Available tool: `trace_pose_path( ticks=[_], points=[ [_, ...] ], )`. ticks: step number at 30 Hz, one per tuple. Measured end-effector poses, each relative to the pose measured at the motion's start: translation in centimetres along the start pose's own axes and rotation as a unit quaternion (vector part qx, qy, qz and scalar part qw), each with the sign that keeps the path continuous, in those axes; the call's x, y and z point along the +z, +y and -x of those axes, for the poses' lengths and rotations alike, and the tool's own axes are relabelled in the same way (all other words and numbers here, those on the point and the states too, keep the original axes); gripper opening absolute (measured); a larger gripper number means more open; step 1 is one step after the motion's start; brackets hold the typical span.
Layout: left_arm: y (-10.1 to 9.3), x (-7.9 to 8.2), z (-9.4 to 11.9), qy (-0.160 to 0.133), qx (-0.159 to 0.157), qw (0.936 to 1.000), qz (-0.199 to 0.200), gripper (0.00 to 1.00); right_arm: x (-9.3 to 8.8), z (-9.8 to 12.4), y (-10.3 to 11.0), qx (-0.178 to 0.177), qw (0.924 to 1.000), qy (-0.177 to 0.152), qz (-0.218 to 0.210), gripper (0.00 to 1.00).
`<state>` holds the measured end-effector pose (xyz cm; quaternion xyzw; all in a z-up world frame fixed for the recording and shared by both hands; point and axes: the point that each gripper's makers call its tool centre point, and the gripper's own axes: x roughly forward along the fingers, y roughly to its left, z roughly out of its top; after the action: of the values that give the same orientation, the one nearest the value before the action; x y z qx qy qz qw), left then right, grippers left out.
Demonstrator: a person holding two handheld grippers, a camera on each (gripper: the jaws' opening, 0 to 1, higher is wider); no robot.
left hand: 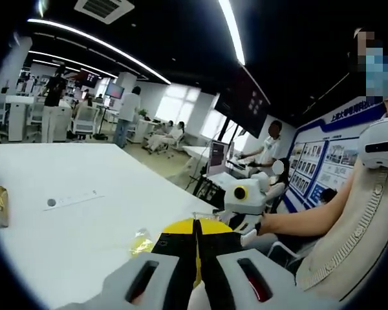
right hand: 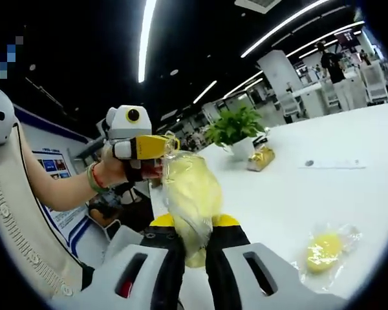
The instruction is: Compare the silicone blocks by pressing each to a similar depth, holding the contact briefly, and releasing to observe deformation and rebound differences across the visible hardness samples.
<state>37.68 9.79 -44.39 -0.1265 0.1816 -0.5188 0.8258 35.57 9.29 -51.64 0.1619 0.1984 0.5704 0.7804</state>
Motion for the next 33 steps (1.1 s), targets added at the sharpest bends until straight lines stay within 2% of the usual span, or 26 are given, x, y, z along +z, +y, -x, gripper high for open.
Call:
trace_pose_path(
  ticks=[5, 6, 8, 23, 33],
  points=[
    [-0.1, -0.2, 0.1, 0.005, 0.002, 1.0, -0.003, 0.0, -0.1, -0.1, 0.0, -0.004, 1.0, 0.003, 0.0, 0.05],
    [-0.1, -0.2, 0.1, 0.003, 0.001, 1.0, -0.001, 0.0, -0.2, 0.0, 0.4, 0.005, 0.9998, 0.007, -0.016, 0.05],
    [-0.2, -0.1, 0.3, 0.0, -0.002, 1.0, 0.002, 0.0, 0.0, 0.0, 0.4, -0.002, 1.0, 0.002, -0.001, 0.05],
    [-0.4, -0.4, 0.4, 0.003, -0.001, 1.0, -0.003, 0.0, -0.3, 0.2, 0.7, 0.003, 1.0, 0.008, -0.002, 0.06],
    [-0.8, 0.4, 0.3, -0.004, 0.011, 0.9999, -0.009, 0.0, 0.2, 0.5, 0.9, 0.01, 0.9997, -0.017, -0.015, 0.11]
  ],
)
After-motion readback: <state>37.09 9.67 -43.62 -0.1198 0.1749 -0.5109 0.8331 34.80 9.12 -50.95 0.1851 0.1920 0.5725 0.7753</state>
